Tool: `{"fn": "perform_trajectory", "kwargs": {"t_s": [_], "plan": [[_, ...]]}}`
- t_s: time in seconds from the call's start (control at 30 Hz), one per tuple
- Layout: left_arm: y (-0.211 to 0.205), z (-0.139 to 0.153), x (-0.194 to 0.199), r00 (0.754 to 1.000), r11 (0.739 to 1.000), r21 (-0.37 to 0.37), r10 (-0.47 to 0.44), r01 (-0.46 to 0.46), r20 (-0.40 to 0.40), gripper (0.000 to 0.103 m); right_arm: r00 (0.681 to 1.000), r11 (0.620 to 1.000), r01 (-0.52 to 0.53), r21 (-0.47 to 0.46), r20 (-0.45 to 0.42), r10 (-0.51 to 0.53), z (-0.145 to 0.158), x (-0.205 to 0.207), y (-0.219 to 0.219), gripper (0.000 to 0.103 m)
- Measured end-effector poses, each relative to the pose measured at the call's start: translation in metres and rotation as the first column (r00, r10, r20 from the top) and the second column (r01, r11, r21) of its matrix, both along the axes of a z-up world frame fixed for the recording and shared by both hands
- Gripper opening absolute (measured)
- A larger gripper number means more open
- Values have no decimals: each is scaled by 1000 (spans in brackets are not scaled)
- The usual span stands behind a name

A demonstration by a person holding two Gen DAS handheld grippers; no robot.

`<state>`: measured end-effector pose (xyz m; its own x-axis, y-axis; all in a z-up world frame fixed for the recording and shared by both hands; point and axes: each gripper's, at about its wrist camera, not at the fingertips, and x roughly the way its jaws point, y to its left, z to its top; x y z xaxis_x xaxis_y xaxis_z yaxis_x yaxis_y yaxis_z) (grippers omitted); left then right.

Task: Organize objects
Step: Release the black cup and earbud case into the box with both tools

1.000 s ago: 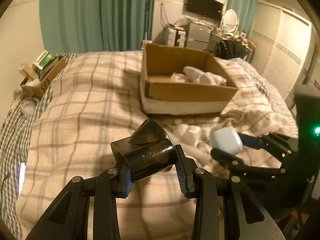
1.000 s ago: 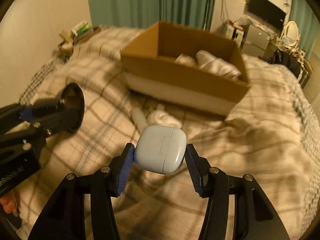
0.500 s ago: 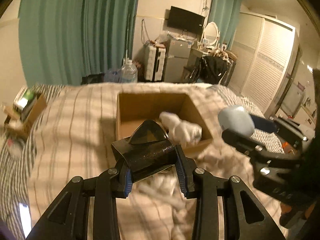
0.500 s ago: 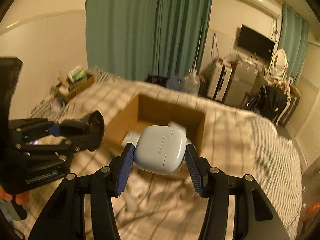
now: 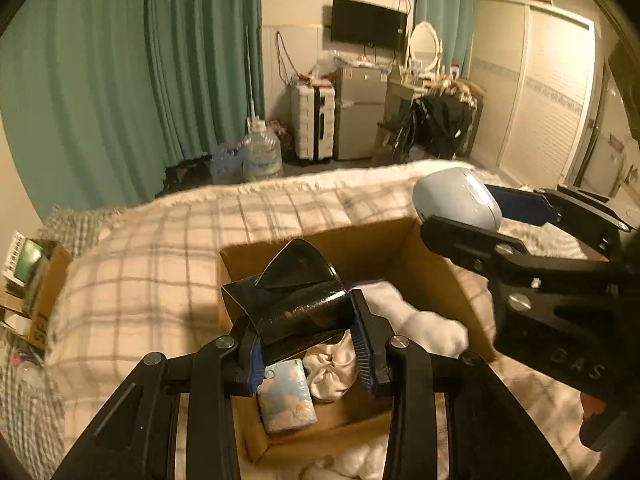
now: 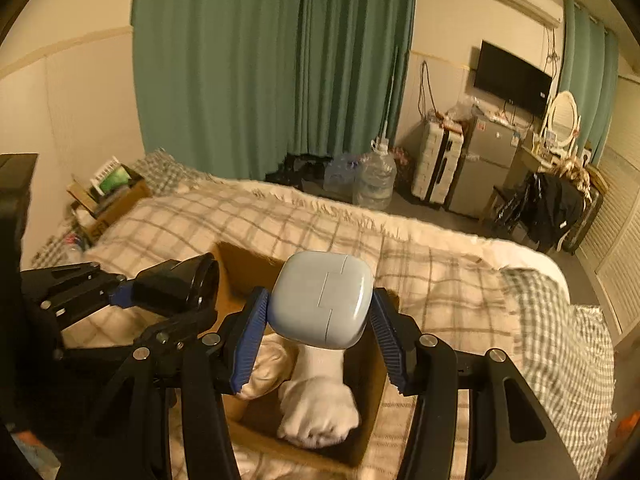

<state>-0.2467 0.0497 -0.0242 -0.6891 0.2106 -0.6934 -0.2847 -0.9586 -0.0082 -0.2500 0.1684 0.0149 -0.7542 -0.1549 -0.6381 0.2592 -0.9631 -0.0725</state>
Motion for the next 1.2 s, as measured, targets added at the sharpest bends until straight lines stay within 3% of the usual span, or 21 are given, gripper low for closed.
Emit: {"fn": "perform_trajectory", "kwargs": {"t_s": [0.23, 0.3, 0.37, 0.43, 0.67, 0.83, 0.97, 1.07, 1.2], "plan": [[3, -48, -18, 996, 999, 32, -41, 39, 81, 39, 998, 999, 33, -40, 51, -31, -54, -27, 14, 52], [3, -50, -18, 995, 998, 41, -42, 38, 89, 44, 998, 996, 50, -74, 49, -46, -55, -27, 21, 60], [0, -46, -14, 995, 998, 52, -38, 33, 89, 62, 998, 993, 68, -96, 17, -67, -43, -21, 29, 72], [-3, -33, -5, 998, 998, 56, -18, 15, 57, 82, 998, 991, 65, -113, -7, -66, -26, -11, 33, 74], [-26, 20, 46, 999, 997, 67, 49, -48, 0, 87, 994, 995, 67, -76, -86, -73, 39, 54, 35, 74], [-48, 40, 91, 992, 992, 66, 111, -106, -66, 94, 992, 997, 45, -56, -116, -51, 57, 112, 29, 74], [-59, 27, 118, 984, 984, 73, 169, -165, -62, 94, 991, 995, 68, -67, -115, -75, 38, 144, 26, 74], [-59, 1, 132, 982, 981, 74, 183, -180, -41, 94, 992, 991, 84, -108, -88, -94, 11, 156, 22, 74], [-55, -40, 138, 975, 975, -15, 221, -221, -14, 94, 996, 994, 87, -73, -2, -88, -41, 153, 8, 74]]}}
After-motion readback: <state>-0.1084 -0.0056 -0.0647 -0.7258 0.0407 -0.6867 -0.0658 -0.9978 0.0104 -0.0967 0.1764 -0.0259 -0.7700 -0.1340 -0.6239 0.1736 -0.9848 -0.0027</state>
